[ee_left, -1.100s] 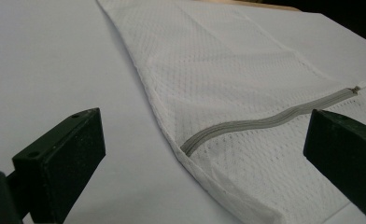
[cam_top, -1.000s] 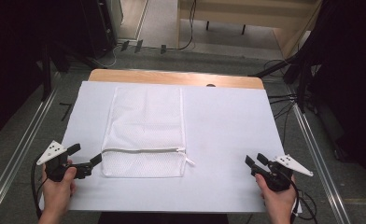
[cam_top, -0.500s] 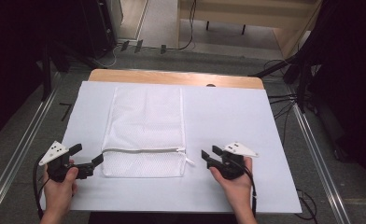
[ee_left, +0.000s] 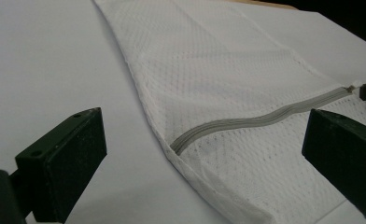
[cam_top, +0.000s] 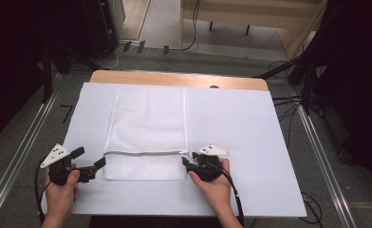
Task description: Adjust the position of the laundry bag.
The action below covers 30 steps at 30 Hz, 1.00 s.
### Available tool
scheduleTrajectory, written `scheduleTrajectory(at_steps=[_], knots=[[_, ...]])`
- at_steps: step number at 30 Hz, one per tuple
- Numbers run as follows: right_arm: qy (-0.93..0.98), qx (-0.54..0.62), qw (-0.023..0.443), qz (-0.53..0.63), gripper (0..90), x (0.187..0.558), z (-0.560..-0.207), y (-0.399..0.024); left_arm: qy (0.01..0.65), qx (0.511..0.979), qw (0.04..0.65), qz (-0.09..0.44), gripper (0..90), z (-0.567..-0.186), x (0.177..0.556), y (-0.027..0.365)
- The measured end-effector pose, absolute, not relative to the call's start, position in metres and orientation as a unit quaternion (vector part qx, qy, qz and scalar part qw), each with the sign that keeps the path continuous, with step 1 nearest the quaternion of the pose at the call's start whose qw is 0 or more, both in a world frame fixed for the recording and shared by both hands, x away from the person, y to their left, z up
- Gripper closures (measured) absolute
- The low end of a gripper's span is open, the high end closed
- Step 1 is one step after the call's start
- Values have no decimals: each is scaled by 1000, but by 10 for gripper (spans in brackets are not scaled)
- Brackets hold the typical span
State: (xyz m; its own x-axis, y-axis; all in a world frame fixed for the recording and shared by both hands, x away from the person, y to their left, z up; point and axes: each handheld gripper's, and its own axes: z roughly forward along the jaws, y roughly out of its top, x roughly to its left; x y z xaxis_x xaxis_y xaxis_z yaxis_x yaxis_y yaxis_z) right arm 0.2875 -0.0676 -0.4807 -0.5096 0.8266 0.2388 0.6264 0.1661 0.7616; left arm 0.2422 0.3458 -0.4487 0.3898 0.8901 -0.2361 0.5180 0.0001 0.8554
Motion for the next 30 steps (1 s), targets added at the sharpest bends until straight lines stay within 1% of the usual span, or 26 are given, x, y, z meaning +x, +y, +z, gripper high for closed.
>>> scheduleTrajectory(at_steps=[2, 3, 4, 6, 8, 9, 11, 18, 23, 27, 30], knots=[[757, 487, 141, 412, 580, 287, -483, -61, 519, 678, 485, 190, 2, -448, 242, 345], [765, 475, 149, 409, 650, 284, -483, -56, 519, 678, 485, 190, 2, -448, 241, 344], [768, 472, 153, 406, 688, 283, -483, -54, 519, 678, 485, 190, 2, -448, 241, 344], [773, 465, 166, 398, 809, 281, -483, -51, 518, 680, 484, 189, 2, -449, 241, 343], [768, 474, 157, 401, 880, 282, -483, -53, 517, 681, 483, 187, 2, -449, 242, 342], [768, 474, 157, 401, 880, 282, -483, -53, 517, 681, 483, 187, 2, -449, 242, 342], [758, 483, 141, 415, 900, 282, -483, -60, 517, 681, 483, 189, 2, -449, 241, 343], [755, 482, 143, 420, 900, 274, -475, -78, 519, 678, 486, 187, 2, -449, 240, 346], [755, 486, 159, 410, 900, 264, -466, -105, 519, 679, 485, 186, 2, -449, 239, 343], [758, 488, 168, 400, 900, 260, -465, -117, 518, 679, 486, 186, 2, -449, 239, 343], [754, 498, 179, 389, 900, 251, -466, -140, 520, 678, 486, 184, 2, -449, 239, 342]])
